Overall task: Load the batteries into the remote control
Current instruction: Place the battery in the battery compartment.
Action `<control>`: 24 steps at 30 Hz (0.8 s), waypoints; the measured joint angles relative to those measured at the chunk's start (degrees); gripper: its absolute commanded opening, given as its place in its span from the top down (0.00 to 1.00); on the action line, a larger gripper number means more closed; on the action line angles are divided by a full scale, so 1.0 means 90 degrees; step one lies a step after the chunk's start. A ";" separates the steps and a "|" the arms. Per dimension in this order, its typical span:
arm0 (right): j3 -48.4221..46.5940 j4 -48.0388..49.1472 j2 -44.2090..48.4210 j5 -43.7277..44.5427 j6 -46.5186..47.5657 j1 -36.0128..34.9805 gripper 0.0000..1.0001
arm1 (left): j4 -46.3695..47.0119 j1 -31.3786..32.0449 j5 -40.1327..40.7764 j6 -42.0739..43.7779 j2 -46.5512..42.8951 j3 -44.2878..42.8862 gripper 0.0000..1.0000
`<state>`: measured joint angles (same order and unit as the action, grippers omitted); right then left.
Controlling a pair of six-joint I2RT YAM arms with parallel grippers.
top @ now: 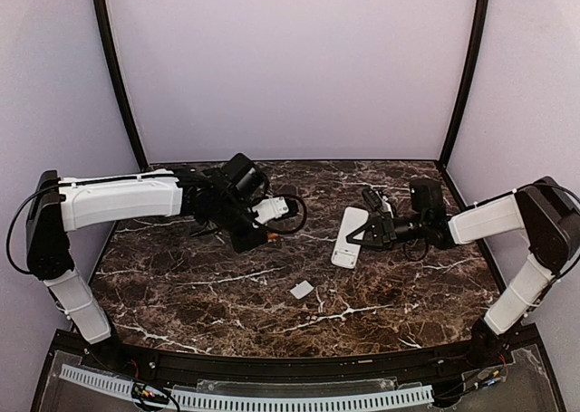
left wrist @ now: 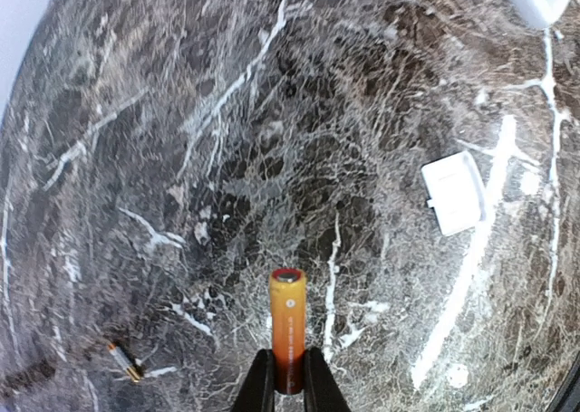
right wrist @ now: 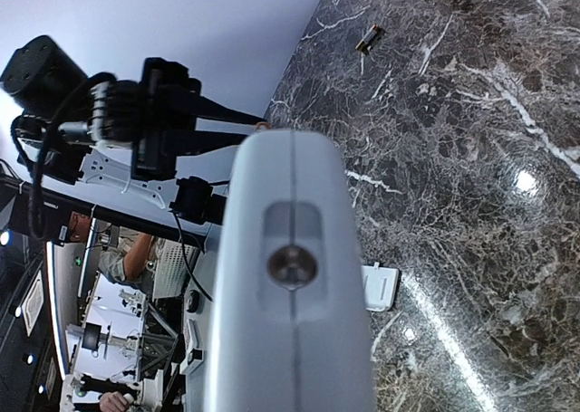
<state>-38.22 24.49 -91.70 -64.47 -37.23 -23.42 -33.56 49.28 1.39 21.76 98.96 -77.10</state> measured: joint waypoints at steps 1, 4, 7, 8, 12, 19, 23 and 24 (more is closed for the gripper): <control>0.0000 0.0034 -0.0029 -0.0005 -0.0056 -0.0029 1.00 | -0.0010 0.0100 0.0015 0.0129 -0.0189 -0.0002 0.98; 0.0000 0.0155 -0.0138 -0.0015 -0.0248 -0.0216 1.00 | -0.0238 0.0527 0.0000 0.0459 -0.0440 -0.0177 0.98; -0.0002 0.0359 -0.0274 -0.0017 -0.0435 -0.0459 1.00 | -0.0546 0.0942 -0.0036 0.0648 -0.0340 -0.0529 0.97; -0.0002 0.0461 -0.0342 -0.0015 -0.0517 -0.0546 1.00 | -0.0653 0.1083 -0.0034 0.0687 -0.0279 -0.0648 0.97; -0.0007 0.1003 -0.0724 0.0015 -0.0889 -0.0896 1.00 | -0.0998 0.1586 0.0070 0.0811 -0.0032 -0.0986 0.96; -0.0034 0.2276 -0.1404 0.0160 -0.1761 -0.1423 1.00 | -0.1569 0.2108 0.0500 0.0947 0.0347 -0.1209 0.95; -0.0104 0.2684 -0.1664 0.0318 -0.2127 -0.1673 1.00 | -0.1824 0.2215 0.0658 0.0967 0.0471 -0.1256 0.95; -0.0131 0.2744 -0.1700 0.0350 -0.2186 -0.1719 1.00 | -0.1855 0.2232 0.0685 0.0967 0.0500 -0.1277 0.95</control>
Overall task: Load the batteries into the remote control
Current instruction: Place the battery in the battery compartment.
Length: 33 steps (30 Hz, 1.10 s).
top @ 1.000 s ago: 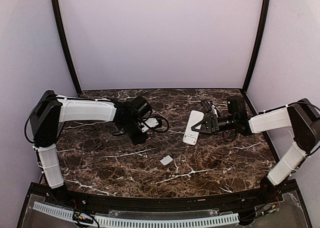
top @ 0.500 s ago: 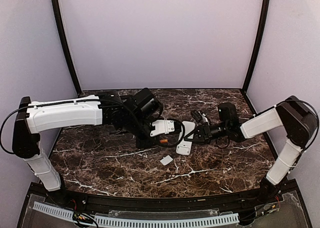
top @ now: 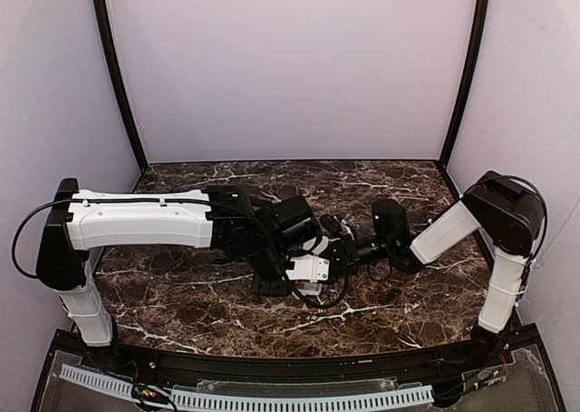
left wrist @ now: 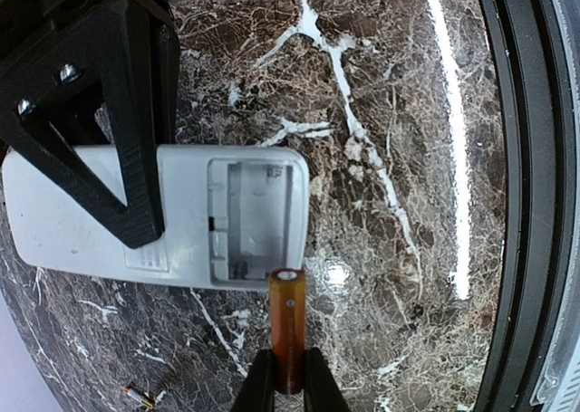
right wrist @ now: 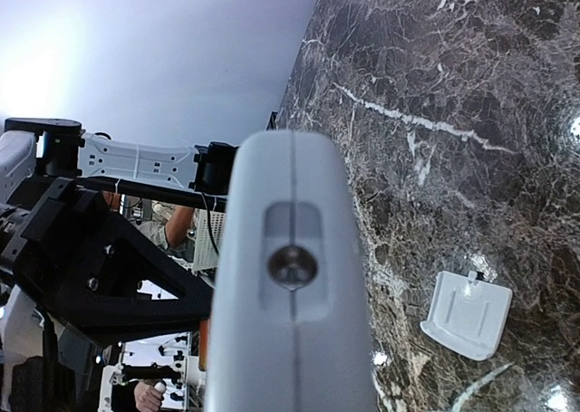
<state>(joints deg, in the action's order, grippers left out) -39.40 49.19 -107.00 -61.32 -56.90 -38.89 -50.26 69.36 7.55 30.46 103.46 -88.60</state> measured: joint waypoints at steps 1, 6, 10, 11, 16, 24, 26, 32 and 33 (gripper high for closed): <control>-0.0034 0.0068 -0.0039 0.0051 -0.0066 -0.0058 1.00 | -0.0029 0.0012 0.0019 0.0000 0.0029 -0.0024 0.95; -0.0148 0.0379 -0.0199 0.0228 -0.0313 -0.0236 1.00 | -0.0097 0.0046 0.0107 0.0000 0.0129 -0.0070 0.95; -0.0153 0.0622 -0.0367 0.0328 -0.0551 -0.0330 1.00 | -0.0097 0.0078 0.0187 0.0005 0.0221 -0.0070 0.93; -0.0153 0.0678 -0.0398 0.0342 -0.0595 -0.0350 1.00 | -0.0100 0.0083 0.0206 0.0005 0.0250 -0.0070 0.93; -0.0168 0.0821 -0.0425 0.0372 -0.0719 -0.0391 1.00 | -0.0097 0.0087 0.0323 0.0027 0.0352 -0.0070 0.92; -0.0223 0.0840 -0.0440 0.0461 -0.0738 -0.0403 1.00 | -0.0095 0.0104 0.0559 0.0039 0.0423 -0.0070 0.90; -0.0228 0.0838 -0.0449 0.0466 -0.0738 -0.0406 1.00 | -0.0095 0.0104 0.0583 0.0044 0.0432 -0.0070 0.89; -0.0284 0.0835 -0.0500 0.0471 -0.0738 -0.0437 1.00 | -0.0095 0.0104 0.0600 0.0046 0.0444 -0.0070 0.86; -0.0294 0.0833 -0.0508 0.0474 -0.0738 -0.0442 1.00 | -0.0095 0.0104 0.0600 0.0046 0.0452 -0.0070 0.86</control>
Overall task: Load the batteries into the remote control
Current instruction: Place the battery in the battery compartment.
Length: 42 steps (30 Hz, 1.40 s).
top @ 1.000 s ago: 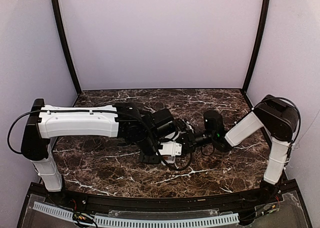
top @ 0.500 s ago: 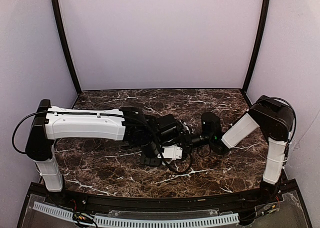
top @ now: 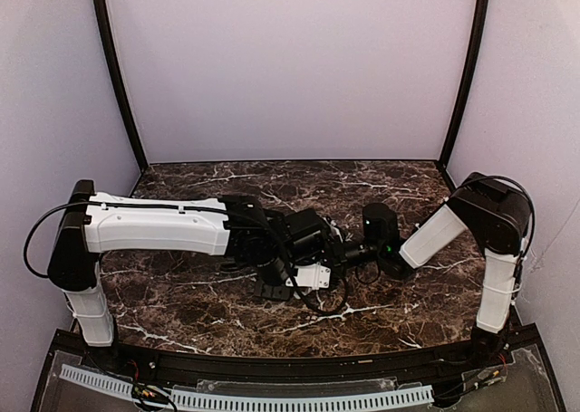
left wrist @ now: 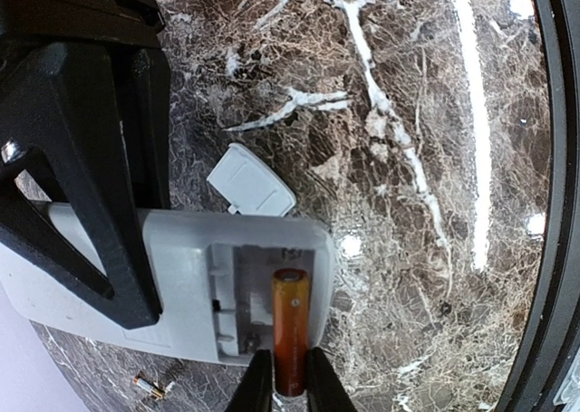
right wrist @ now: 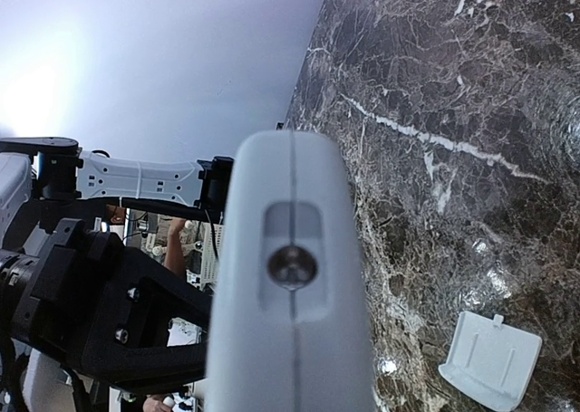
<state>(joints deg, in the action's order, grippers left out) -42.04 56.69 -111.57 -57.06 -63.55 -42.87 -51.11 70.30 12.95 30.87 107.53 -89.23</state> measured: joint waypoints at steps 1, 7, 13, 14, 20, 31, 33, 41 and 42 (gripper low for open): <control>-0.0007 -0.0005 -0.0007 -0.0005 -0.0002 0.0000 1.00 | 0.0000 0.0000 0.0000 0.0000 0.0007 0.0000 0.85; -0.0039 -0.0015 -0.0039 0.0000 -0.0002 0.0000 1.00 | -0.0002 0.0000 -0.0012 0.0000 0.0032 0.0000 0.79; -0.0041 -0.0002 -0.0041 0.0002 -0.0019 -0.0002 1.00 | 0.0000 0.0000 -0.0032 -0.0002 0.0034 0.0000 0.69; -0.0044 0.0007 -0.0044 0.0002 -0.0024 -0.0002 1.00 | 0.0000 0.0000 -0.0032 0.0000 0.0034 0.0000 0.66; -0.0041 0.0090 -0.0046 -0.0010 -0.0049 -0.0005 1.00 | 0.0041 0.0000 -0.0019 -0.0051 0.0032 0.0000 0.60; 0.0172 0.0374 -0.0041 0.0049 -0.0066 0.0243 1.00 | 0.0821 -0.0219 -0.0024 -0.0500 -0.0843 0.0214 0.49; 0.0306 0.0459 -0.0007 0.0177 -0.0066 0.0362 1.00 | 0.1231 -0.0410 -0.0056 -0.0777 -0.1275 0.0493 0.49; 0.0947 0.1428 0.0078 0.1020 -0.0364 0.0435 1.00 | 0.3242 -0.1309 0.0007 -0.2878 -0.2868 0.2431 0.47; 0.1013 0.1540 0.0075 0.1149 -0.0420 0.0430 1.00 | 0.3439 -0.1311 -0.0019 -0.3167 -0.2917 0.2623 0.47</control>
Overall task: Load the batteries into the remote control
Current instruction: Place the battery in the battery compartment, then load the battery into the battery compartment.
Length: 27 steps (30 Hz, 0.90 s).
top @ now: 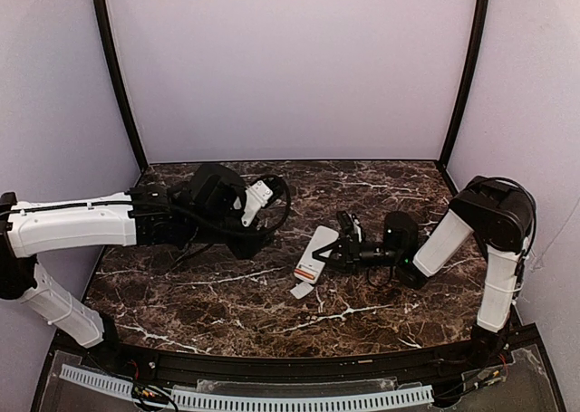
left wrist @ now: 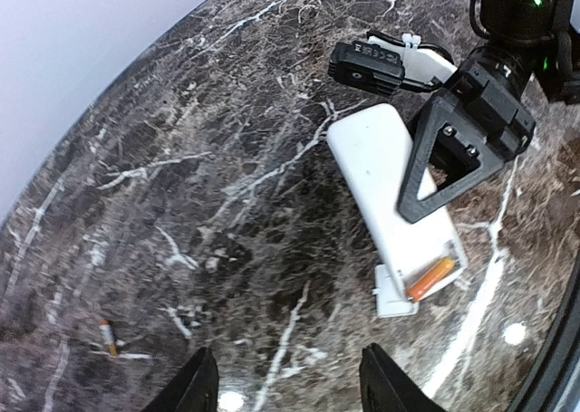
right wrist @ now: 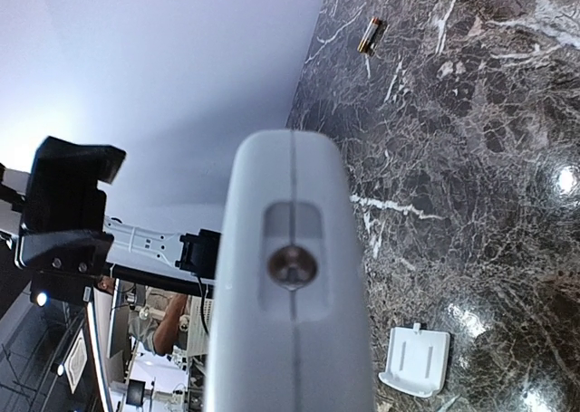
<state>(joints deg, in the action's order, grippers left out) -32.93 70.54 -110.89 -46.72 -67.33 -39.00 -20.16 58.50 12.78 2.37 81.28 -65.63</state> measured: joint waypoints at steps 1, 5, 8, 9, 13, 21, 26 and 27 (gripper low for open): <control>0.0044 0.0073 0.0002 0.0109 -0.0039 -0.0015 1.00 | 0.0158 0.0007 -0.0056 -0.0294 -0.0010 0.0160 0.47; 0.0104 0.0206 0.0017 0.0539 -0.0090 -0.0180 1.00 | 0.0724 0.0027 -0.0359 -0.1389 -0.0005 0.0721 0.47; 0.0109 0.0153 0.0136 0.0729 -0.0063 -0.0260 1.00 | 0.1025 0.0027 -0.0610 -0.2069 0.0015 0.1044 0.49; 0.0109 0.0129 0.0185 0.0775 -0.0051 -0.0277 1.00 | 0.1071 0.0027 -0.0682 -0.2244 0.0041 0.1076 0.50; 0.0107 0.0007 0.0301 0.0889 -0.0005 -0.0282 1.00 | 0.1263 0.0029 -0.0882 -0.2688 0.0223 0.1056 0.58; 0.0100 -0.0226 0.0313 0.0974 0.0092 -0.0294 1.00 | 0.1207 0.0058 -0.1037 -0.3009 0.0787 0.0765 0.68; 0.0100 -0.0274 0.0313 0.0993 0.0092 -0.0294 1.00 | 0.1168 0.0134 -0.1073 -0.3038 0.0945 0.0542 0.77; 0.0100 -0.0291 0.0313 0.0993 0.0092 -0.0294 1.00 | 0.1171 0.0143 -0.1093 -0.3045 0.0979 0.0510 0.78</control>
<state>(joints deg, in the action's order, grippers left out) -32.03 67.92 -108.07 -37.78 -66.50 -41.65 -9.63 59.79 2.94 -25.04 90.08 -61.04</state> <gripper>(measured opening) 0.139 0.263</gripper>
